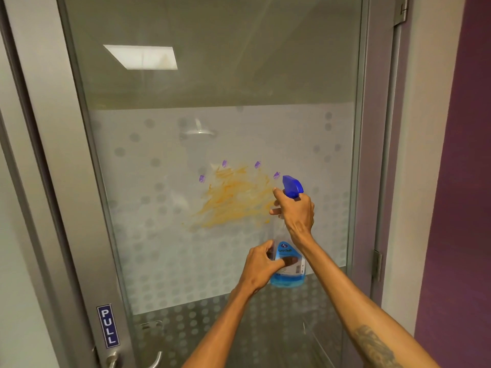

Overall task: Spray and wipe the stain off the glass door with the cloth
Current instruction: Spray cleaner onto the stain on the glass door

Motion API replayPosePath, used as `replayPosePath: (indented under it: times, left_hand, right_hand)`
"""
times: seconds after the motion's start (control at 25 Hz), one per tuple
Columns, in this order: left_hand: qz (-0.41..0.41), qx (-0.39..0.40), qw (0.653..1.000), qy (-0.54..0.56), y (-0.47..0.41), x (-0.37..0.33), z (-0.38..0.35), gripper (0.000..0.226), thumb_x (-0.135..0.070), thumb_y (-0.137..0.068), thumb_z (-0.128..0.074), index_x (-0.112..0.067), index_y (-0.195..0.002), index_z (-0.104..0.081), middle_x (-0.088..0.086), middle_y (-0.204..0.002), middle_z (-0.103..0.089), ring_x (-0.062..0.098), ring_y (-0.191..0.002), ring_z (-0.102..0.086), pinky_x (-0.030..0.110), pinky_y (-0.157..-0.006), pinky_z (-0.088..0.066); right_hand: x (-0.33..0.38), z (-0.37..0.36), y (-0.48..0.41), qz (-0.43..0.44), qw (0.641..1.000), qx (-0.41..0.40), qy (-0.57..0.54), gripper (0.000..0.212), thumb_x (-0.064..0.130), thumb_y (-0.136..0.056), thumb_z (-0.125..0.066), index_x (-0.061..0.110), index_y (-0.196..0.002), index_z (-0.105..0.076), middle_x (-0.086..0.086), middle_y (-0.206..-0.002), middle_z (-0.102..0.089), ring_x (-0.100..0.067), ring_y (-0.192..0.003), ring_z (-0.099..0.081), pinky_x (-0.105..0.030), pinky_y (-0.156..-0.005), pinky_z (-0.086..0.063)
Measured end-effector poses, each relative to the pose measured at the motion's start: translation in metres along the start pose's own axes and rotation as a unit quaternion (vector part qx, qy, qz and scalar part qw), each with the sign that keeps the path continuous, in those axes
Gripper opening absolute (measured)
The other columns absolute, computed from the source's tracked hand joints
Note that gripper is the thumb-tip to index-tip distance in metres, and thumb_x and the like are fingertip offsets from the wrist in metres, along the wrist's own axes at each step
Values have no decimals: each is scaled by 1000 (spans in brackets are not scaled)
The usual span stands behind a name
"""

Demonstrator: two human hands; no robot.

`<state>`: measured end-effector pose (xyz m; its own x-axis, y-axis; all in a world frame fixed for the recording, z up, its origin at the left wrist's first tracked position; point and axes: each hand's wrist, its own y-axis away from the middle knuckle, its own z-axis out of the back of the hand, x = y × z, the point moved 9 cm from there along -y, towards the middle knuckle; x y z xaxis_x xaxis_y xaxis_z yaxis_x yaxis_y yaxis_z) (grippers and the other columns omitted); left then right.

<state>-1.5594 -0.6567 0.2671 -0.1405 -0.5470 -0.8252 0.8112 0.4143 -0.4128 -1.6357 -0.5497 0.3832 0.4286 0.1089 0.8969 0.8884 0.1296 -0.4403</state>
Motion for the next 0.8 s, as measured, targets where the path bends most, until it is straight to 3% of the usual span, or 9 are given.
replayPosePath:
  times: [0.12,0.28,0.48,0.68,0.8]
  left_hand:
    - [2,10,1000,10,2,0,-1,52,-52,-75,-81,-18,-114,-73,-4,-110,-79,13,-91,-78,23,-79,-64]
    - [-7,6,1000,-2,1,-5,2,52,-50,-77,-79,-17,-116,-72,-3,-113,-78,15,-94,-77,23,-80,-63]
    - [-8,14,1000,3,3,-1,2,51,-49,-78,-79,-18,-117,-72,-2,-114,-78,17,-95,-78,27,-84,-65]
    - [-5,4,1000,17,4,0,-1,51,-53,-77,-80,-22,-117,-71,-4,-115,-77,11,-94,-76,18,-77,-62]
    - [0,4,999,32,6,2,-1,55,-58,-74,-80,-25,-116,-71,-9,-111,-77,8,-92,-76,16,-75,-61]
  right_hand:
    - [5,-1,1,11,1000,7,-15,24,44,-87,-70,20,-86,-68,6,-69,-73,-10,-60,-76,-52,-78,-63]
    - [8,3,4,14,1000,-23,0,25,43,-88,-67,21,-75,-65,7,-53,-71,-16,-63,-75,-48,-77,-63]
    - [8,-1,7,17,1000,2,-11,32,44,-90,-69,12,-94,-67,4,-71,-74,-12,-61,-76,-51,-76,-64]
    - [8,2,8,32,999,-16,19,29,37,-91,-67,9,-86,-66,2,-59,-71,-6,-57,-74,-49,-74,-64]
    - [9,-4,8,30,1000,4,3,22,35,-91,-68,13,-93,-66,0,-73,-75,-12,-64,-77,-51,-76,-64]
